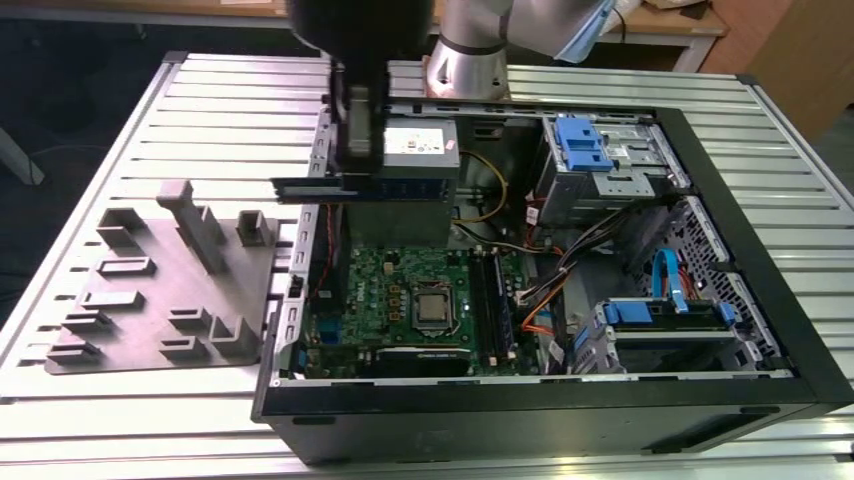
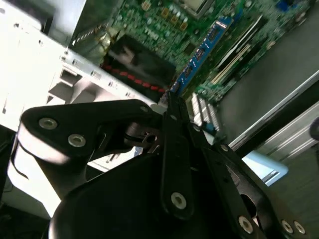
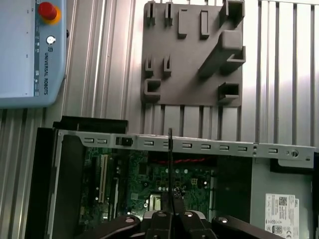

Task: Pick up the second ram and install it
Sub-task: 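Pick up the second ram and move it above second insertion slot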

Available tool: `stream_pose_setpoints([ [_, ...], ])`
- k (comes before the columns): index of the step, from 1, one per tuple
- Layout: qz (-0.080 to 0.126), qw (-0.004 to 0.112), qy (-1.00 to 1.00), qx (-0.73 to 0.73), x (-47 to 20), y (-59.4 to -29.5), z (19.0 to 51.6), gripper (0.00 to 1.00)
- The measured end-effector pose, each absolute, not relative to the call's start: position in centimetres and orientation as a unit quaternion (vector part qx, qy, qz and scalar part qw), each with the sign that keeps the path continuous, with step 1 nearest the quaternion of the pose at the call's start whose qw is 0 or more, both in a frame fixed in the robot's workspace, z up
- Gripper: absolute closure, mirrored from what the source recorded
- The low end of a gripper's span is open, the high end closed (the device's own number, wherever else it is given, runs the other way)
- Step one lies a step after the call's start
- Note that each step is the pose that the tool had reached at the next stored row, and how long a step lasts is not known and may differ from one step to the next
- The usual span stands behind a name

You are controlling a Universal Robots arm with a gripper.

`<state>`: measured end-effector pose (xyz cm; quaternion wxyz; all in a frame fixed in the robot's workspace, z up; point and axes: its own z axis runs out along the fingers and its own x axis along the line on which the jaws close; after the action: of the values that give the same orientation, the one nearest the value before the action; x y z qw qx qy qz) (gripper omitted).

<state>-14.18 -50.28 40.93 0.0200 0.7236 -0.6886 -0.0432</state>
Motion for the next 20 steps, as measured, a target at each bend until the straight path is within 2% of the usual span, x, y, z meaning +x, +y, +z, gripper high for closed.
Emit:
stream_pose_setpoints([
  [20, -0.043, 0.020, -0.689, 0.724, -6.8, -50.3, 40.9, 0.91],
])
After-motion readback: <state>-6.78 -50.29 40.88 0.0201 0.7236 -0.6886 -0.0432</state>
